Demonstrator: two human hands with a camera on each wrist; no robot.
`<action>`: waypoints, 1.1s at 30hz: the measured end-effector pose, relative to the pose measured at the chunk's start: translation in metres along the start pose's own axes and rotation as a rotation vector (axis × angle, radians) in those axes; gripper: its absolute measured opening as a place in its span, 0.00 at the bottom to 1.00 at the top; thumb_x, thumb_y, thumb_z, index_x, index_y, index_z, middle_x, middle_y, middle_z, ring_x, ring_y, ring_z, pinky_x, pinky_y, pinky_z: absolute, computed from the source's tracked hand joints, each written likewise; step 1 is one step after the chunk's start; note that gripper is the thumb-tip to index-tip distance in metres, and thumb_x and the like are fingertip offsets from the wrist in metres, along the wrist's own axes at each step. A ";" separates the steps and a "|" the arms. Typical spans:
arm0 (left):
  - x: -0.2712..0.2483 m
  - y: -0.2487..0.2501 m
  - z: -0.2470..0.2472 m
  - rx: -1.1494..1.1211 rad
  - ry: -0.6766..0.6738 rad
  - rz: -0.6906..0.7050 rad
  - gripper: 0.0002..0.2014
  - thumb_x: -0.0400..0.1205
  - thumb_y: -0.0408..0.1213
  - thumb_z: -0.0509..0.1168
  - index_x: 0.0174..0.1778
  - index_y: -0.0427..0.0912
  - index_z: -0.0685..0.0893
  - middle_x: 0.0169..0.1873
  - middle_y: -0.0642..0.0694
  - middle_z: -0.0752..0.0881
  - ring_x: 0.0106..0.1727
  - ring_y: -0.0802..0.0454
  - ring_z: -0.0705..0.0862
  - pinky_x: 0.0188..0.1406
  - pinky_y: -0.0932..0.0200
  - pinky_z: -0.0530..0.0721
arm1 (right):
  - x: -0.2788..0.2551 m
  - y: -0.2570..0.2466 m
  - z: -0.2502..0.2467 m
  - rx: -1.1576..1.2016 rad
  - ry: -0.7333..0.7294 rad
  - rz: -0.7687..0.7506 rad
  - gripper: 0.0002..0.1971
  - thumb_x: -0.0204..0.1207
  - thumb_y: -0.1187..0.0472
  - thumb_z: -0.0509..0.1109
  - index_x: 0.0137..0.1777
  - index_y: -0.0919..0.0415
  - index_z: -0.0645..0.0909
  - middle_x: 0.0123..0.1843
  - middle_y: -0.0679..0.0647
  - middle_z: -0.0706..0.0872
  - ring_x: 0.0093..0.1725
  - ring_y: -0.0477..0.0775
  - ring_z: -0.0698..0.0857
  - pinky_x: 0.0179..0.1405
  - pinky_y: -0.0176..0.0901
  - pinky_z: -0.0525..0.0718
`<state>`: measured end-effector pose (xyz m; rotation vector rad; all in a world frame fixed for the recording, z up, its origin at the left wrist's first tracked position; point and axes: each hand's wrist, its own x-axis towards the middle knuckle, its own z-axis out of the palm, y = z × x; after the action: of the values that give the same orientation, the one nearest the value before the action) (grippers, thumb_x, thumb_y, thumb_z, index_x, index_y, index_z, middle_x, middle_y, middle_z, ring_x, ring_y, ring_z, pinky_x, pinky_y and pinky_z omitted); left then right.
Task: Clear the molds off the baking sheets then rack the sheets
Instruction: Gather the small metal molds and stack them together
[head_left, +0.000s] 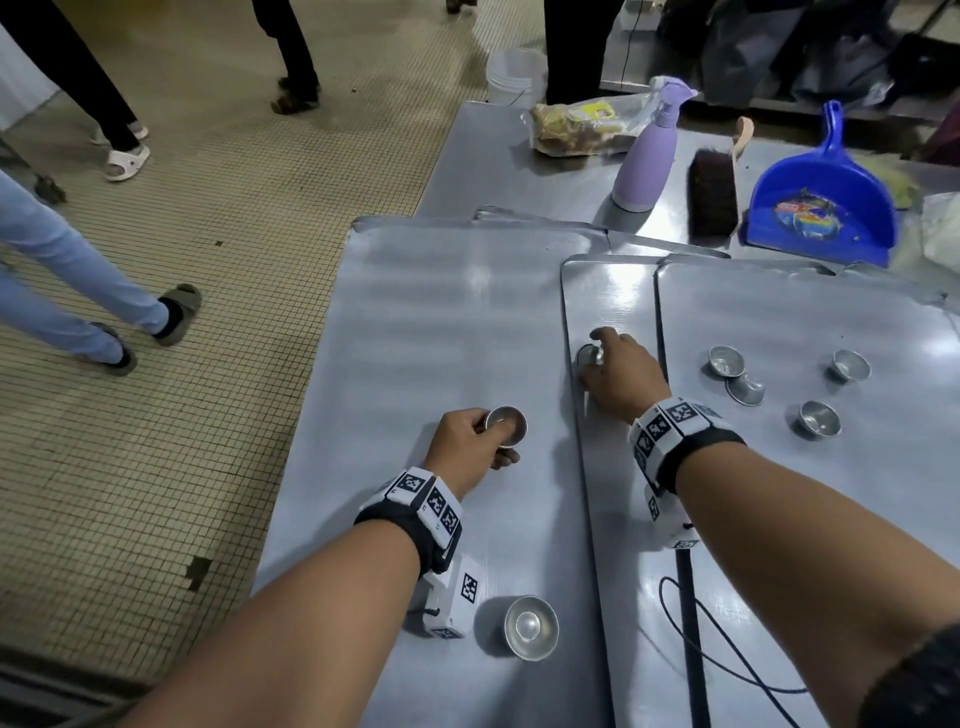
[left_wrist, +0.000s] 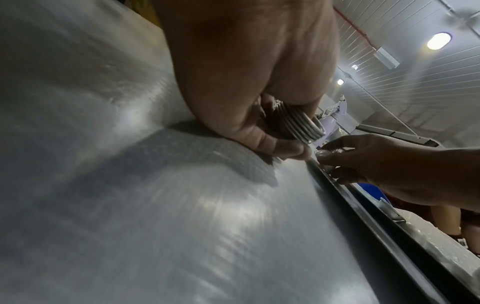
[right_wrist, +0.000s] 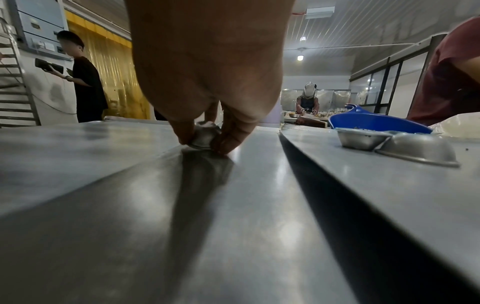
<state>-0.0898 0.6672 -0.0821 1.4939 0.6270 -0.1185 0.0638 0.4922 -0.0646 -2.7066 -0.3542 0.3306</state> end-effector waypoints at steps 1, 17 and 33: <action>0.000 0.000 0.000 -0.004 0.000 0.001 0.07 0.83 0.29 0.67 0.47 0.27 0.86 0.34 0.36 0.88 0.30 0.45 0.89 0.35 0.55 0.87 | -0.005 0.001 0.000 0.018 0.006 -0.001 0.23 0.79 0.57 0.68 0.74 0.58 0.74 0.70 0.63 0.77 0.61 0.70 0.82 0.59 0.52 0.79; -0.001 0.001 0.002 0.021 0.009 0.023 0.06 0.83 0.29 0.68 0.44 0.29 0.86 0.33 0.36 0.88 0.29 0.45 0.89 0.33 0.56 0.87 | -0.060 0.007 0.003 0.046 0.052 0.016 0.23 0.73 0.52 0.74 0.67 0.54 0.78 0.62 0.55 0.81 0.55 0.61 0.85 0.50 0.46 0.80; -0.036 0.009 -0.010 -0.032 0.007 -0.083 0.06 0.80 0.30 0.70 0.44 0.29 0.85 0.36 0.34 0.87 0.25 0.47 0.88 0.33 0.57 0.87 | -0.124 -0.037 -0.018 0.222 0.003 -0.016 0.23 0.68 0.55 0.79 0.65 0.52 0.84 0.57 0.53 0.88 0.56 0.54 0.86 0.52 0.41 0.80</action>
<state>-0.1191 0.6673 -0.0573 1.4387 0.6935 -0.1670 -0.0554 0.4833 -0.0114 -2.4858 -0.3186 0.3397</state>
